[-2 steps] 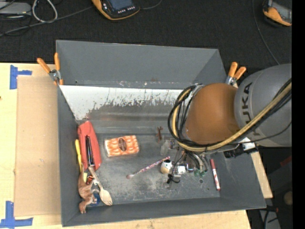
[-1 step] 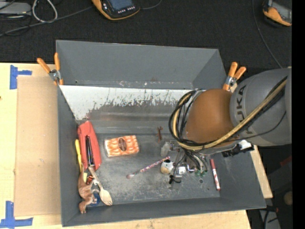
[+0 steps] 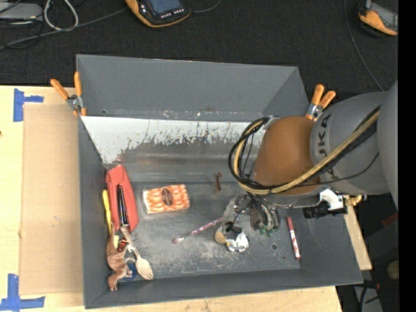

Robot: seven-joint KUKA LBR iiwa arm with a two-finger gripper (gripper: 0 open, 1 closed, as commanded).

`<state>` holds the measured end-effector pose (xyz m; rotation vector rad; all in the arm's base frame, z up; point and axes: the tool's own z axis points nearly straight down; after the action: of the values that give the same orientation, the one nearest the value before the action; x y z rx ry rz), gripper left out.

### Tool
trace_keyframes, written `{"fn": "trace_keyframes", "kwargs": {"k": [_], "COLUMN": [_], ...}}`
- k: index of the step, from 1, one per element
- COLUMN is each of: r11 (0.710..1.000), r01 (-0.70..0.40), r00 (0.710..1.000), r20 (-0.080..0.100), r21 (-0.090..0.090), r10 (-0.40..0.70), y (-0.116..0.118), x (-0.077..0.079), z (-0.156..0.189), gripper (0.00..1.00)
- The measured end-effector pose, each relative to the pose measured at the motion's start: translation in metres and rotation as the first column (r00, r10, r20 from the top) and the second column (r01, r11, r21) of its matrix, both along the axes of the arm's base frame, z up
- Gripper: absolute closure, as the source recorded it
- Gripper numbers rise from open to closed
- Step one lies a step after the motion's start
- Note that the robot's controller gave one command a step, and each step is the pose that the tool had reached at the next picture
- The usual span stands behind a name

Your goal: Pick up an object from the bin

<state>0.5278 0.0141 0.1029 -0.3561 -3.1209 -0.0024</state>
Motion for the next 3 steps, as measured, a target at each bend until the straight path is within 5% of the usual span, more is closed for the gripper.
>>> {"fn": "trace_keyframes", "kwargs": {"k": [1,2,3], "r11": [1.000,0.994,0.956], "r01": [0.001,0.105,0.294], "r00": [1.000,0.994,0.956], "r20": [0.000,-0.005,-0.001], "r21": [0.000,-0.001,0.000], "r10": [-0.001,-0.105,-0.294], "y": [0.000,0.003,0.010], "x": [0.000,-0.007,-0.013], "z": [0.000,0.016,0.024], "gripper": [1.00,1.00,1.00]}}
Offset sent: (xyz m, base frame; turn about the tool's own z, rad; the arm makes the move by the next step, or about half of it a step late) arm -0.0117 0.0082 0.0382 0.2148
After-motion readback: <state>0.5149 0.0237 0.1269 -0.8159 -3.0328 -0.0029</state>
